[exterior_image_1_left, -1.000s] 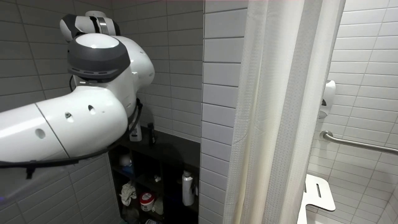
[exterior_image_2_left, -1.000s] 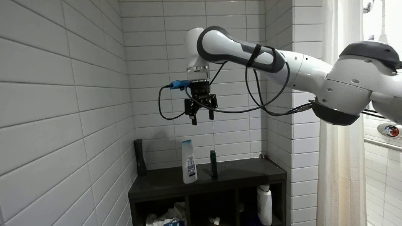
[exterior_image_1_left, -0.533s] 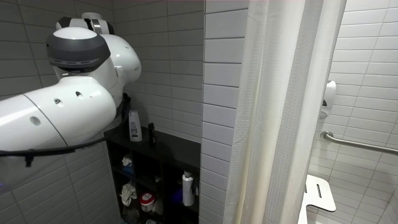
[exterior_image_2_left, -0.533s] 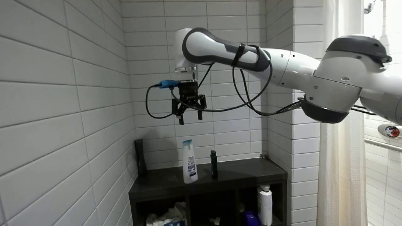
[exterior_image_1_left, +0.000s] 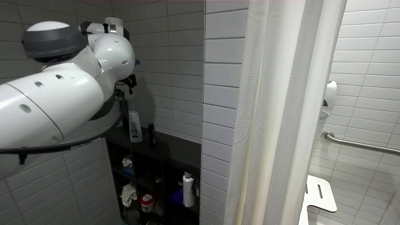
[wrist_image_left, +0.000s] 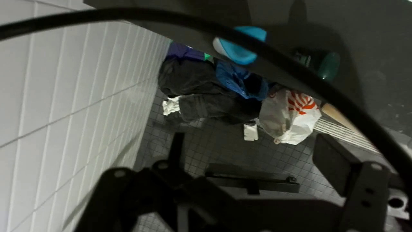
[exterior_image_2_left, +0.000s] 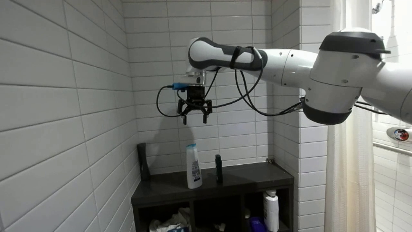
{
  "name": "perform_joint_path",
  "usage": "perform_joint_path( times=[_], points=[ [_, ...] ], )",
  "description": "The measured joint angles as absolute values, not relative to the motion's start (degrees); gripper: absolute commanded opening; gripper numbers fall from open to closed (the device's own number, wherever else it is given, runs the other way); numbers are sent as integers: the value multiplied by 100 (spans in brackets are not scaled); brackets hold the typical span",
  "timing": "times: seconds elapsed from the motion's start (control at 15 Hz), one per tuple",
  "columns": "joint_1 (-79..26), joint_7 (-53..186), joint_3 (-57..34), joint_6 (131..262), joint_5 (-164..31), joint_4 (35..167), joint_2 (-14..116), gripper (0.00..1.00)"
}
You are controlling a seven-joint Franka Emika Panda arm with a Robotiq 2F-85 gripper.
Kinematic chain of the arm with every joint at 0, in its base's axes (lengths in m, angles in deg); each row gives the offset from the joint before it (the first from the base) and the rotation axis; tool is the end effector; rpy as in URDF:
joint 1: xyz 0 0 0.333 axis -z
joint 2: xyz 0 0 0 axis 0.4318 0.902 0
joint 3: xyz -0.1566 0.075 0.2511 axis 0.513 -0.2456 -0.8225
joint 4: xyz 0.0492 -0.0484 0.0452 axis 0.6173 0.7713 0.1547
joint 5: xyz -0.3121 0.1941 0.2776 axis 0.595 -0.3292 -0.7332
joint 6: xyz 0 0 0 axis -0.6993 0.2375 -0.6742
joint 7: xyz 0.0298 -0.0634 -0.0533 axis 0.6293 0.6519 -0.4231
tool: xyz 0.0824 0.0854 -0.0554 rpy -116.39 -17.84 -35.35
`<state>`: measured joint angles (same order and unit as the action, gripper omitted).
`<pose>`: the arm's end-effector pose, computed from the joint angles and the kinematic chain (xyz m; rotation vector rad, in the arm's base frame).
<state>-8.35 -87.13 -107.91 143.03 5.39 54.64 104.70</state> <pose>0.7938 0.2055 0.4564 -0.0089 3.0632 0.1300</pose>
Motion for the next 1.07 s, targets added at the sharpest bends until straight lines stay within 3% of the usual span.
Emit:
perform_joint_path(
  times=[0.8,1.07],
  points=[
    [-2192,-6890,-10691,14494,349,3461,10509,100],
    [-2496,-6059,-9049,14561,-1583,2868,10266,100]
  ],
)
